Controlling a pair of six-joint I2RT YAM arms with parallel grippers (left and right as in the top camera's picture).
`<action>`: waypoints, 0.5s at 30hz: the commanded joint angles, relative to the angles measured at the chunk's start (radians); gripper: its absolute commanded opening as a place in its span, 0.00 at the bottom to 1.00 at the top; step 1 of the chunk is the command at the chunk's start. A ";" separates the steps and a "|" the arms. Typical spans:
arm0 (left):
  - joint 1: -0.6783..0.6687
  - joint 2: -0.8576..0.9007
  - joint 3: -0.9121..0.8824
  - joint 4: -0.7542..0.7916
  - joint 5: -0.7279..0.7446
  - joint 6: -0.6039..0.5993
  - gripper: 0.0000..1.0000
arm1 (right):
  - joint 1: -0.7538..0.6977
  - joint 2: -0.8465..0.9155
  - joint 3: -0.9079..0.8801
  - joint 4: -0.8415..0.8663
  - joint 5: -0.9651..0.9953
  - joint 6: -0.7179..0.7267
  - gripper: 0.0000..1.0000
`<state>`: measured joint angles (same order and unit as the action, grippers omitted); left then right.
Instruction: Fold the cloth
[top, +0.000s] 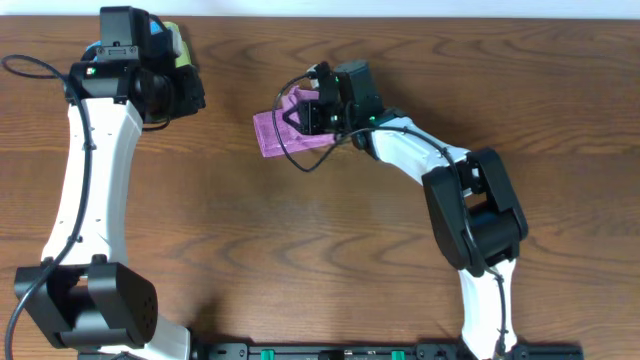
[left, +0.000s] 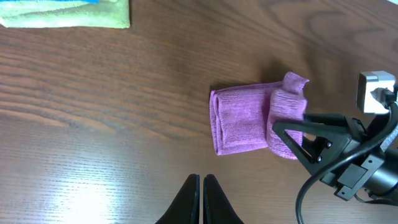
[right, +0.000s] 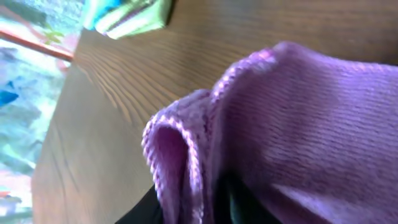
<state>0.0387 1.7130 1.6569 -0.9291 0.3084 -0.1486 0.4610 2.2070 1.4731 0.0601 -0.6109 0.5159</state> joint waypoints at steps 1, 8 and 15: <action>0.003 -0.002 -0.003 0.006 0.006 0.022 0.06 | 0.023 0.014 0.005 0.044 -0.037 0.061 0.30; 0.003 -0.002 -0.003 0.020 0.006 0.022 0.06 | 0.075 0.014 0.005 0.057 -0.055 0.074 0.50; 0.008 -0.002 -0.003 0.019 0.003 0.022 0.06 | 0.042 0.014 0.005 0.075 -0.080 0.083 0.49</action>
<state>0.0391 1.7130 1.6569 -0.9108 0.3084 -0.1482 0.5266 2.2078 1.4731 0.1230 -0.6586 0.5808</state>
